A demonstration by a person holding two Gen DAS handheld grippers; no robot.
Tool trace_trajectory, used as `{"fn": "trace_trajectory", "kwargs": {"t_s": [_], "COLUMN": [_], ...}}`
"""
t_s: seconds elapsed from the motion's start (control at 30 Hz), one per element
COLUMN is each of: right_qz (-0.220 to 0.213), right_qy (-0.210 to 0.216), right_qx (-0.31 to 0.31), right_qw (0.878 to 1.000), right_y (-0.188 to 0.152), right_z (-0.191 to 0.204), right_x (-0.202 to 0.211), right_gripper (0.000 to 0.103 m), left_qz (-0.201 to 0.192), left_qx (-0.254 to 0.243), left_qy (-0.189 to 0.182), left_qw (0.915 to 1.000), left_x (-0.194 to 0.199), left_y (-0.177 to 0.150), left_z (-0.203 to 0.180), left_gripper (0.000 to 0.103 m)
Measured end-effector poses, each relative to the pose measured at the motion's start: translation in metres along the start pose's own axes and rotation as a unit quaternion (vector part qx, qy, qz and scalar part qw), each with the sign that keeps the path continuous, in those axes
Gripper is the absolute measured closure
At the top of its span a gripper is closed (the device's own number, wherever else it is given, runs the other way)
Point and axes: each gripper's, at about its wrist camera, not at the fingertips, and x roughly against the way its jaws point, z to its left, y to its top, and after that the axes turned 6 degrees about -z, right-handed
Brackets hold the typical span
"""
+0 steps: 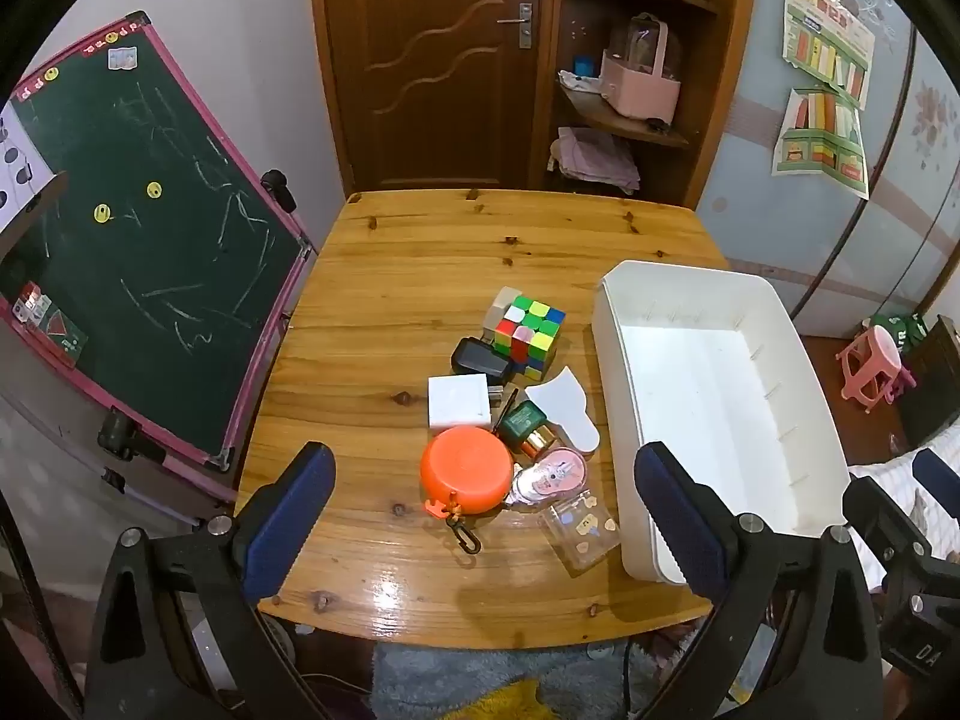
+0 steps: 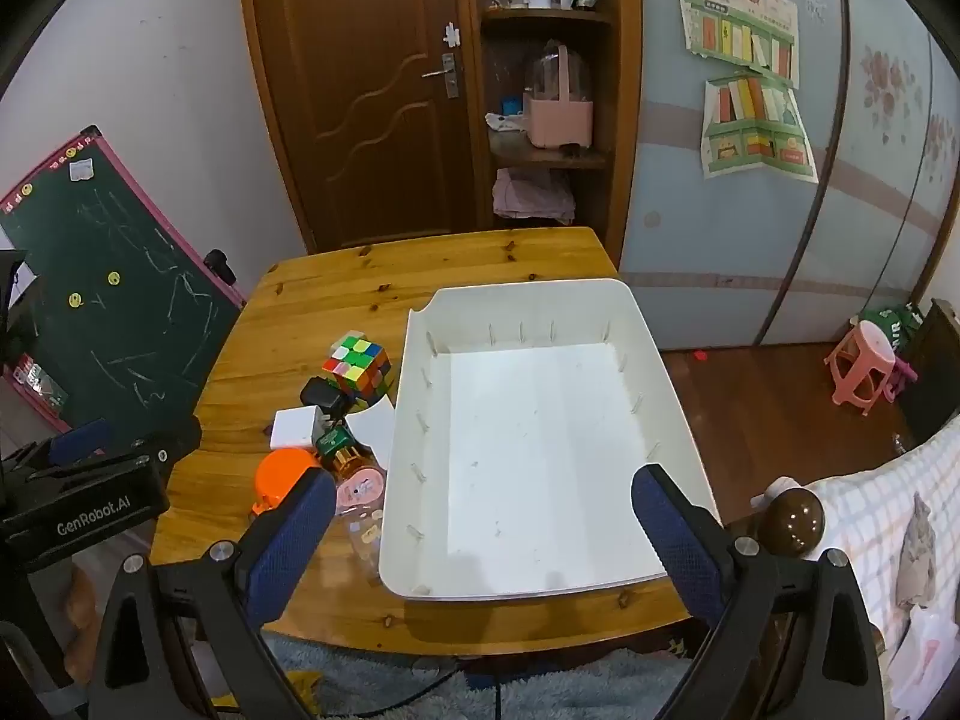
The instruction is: Organize rigid objects
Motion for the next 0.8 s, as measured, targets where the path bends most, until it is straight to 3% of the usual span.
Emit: {"fn": "trace_trajectory", "kwargs": {"t_s": [0.4, 0.8], "right_qz": [0.002, -0.003], "right_qy": [-0.004, -0.023], "right_qx": [-0.009, -0.029], "right_qw": [1.000, 0.999], "right_y": [-0.010, 0.001], "right_z": [0.016, -0.005], "right_x": [0.000, 0.006], "right_gripper": [0.004, 0.004], "left_qz": [0.001, -0.014], "left_qx": [0.001, -0.003], "left_qy": [-0.002, -0.017], "left_qw": [1.0000, 0.9998], "left_x": [0.000, 0.007], "left_y": [0.000, -0.001], "left_z": [0.000, 0.007], "left_gripper": [0.003, 0.003]}}
